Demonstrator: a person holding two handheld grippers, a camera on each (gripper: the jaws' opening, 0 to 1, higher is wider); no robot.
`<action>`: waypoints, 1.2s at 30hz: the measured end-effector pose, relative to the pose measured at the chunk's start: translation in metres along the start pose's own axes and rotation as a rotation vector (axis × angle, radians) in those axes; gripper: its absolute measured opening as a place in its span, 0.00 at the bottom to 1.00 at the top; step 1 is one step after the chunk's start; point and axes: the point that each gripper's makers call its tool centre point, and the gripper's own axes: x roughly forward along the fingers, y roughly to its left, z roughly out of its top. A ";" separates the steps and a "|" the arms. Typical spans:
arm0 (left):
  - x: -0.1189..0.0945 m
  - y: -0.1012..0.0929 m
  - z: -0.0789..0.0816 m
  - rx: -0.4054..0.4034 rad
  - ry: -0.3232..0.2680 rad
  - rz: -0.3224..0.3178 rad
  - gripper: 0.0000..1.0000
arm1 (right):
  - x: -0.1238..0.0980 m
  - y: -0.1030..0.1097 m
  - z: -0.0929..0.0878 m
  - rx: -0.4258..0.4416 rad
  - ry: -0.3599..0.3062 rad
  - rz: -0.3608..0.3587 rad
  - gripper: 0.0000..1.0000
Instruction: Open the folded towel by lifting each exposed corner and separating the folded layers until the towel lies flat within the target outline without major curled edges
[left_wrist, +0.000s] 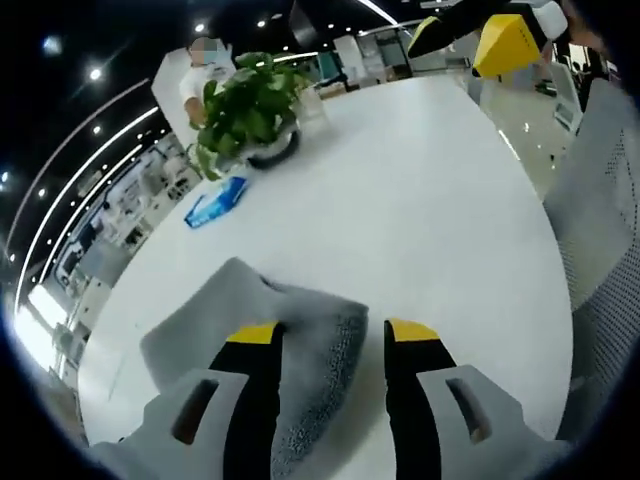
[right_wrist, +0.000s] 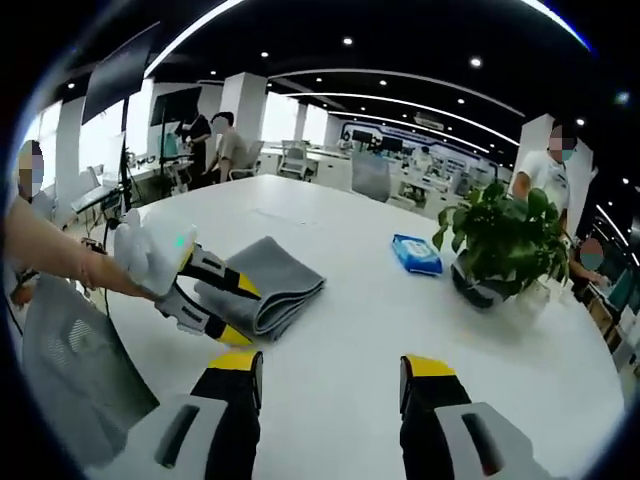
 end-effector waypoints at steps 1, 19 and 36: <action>0.000 0.000 0.000 0.003 0.002 0.000 0.38 | 0.000 0.001 -0.002 0.000 0.005 0.001 0.55; -0.005 0.000 0.014 0.159 -0.032 0.055 0.11 | 0.014 0.007 -0.020 0.102 0.062 -0.008 0.52; -0.031 -0.017 0.025 -0.075 -0.037 0.037 0.05 | 0.039 0.024 -0.008 0.165 0.052 0.073 0.47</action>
